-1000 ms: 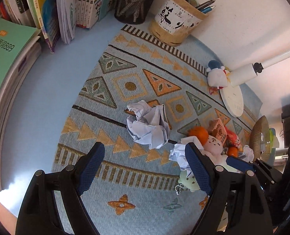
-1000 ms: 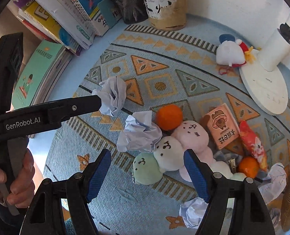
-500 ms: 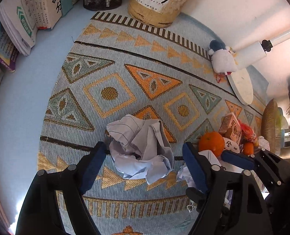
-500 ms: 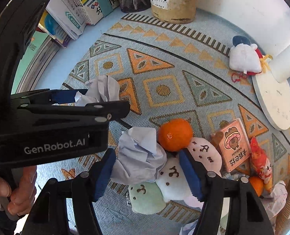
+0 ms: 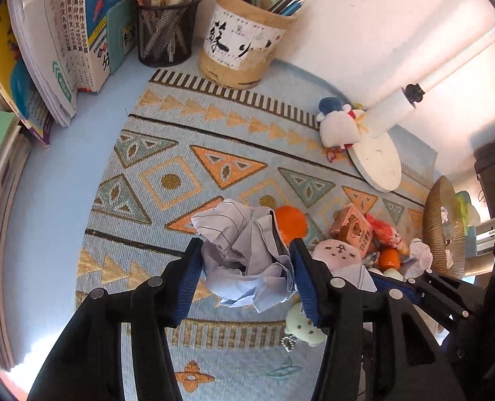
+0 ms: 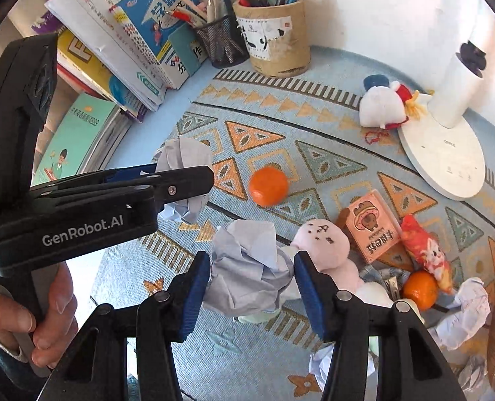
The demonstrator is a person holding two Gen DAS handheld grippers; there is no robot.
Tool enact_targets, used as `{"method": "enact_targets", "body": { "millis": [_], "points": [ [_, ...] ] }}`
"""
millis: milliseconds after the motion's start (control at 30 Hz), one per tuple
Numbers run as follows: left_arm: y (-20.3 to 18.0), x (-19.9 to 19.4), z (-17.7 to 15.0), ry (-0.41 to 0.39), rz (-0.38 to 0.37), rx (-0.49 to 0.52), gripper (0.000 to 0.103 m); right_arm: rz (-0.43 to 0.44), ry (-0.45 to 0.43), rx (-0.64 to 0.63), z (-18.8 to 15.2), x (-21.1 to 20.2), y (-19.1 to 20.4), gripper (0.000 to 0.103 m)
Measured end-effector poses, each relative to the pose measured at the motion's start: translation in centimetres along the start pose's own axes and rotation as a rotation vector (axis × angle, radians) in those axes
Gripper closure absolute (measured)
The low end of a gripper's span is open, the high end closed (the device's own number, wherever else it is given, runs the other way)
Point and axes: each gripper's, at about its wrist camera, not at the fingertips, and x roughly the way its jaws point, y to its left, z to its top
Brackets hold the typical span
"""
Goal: Organize objects
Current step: 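Carry both paper balls over the glass plate and open both tools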
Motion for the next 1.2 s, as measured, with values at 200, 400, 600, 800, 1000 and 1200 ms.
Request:
{"method": "enact_targets", "body": {
  "millis": [200, 400, 600, 800, 1000, 1200],
  "points": [
    [-4.9, -2.2, -0.9, -0.043, -0.012, 0.070, 0.053, -0.007, -0.042, 0.066, -2.3, -3.2, -2.0, 0.052],
    [-10.4, -3.0, -1.9, -0.060, -0.028, 0.150, 0.053, -0.051, -0.076, 0.121, -4.9, -6.2, -5.2, 0.052],
    [-15.3, -3.2, -2.8, -0.063, -0.044, 0.221, 0.053, -0.093, -0.105, 0.193, -7.0, -8.8, -9.1, 0.052],
    [-19.4, -3.3, -3.5, -0.066, -0.062, 0.272, 0.053, -0.122, -0.146, 0.256, -8.4, -11.4, -12.3, 0.052],
    [-23.8, -3.5, -3.5, -0.088, -0.084, 0.331, 0.053, -0.161, -0.196, 0.302, -9.8, -14.2, -15.3, 0.052],
    [-29.0, -4.0, -3.1, -0.128, -0.107, 0.424, 0.053, -0.282, -0.309, 0.383, -11.4, -20.3, -20.9, 0.052]
  ]
}}
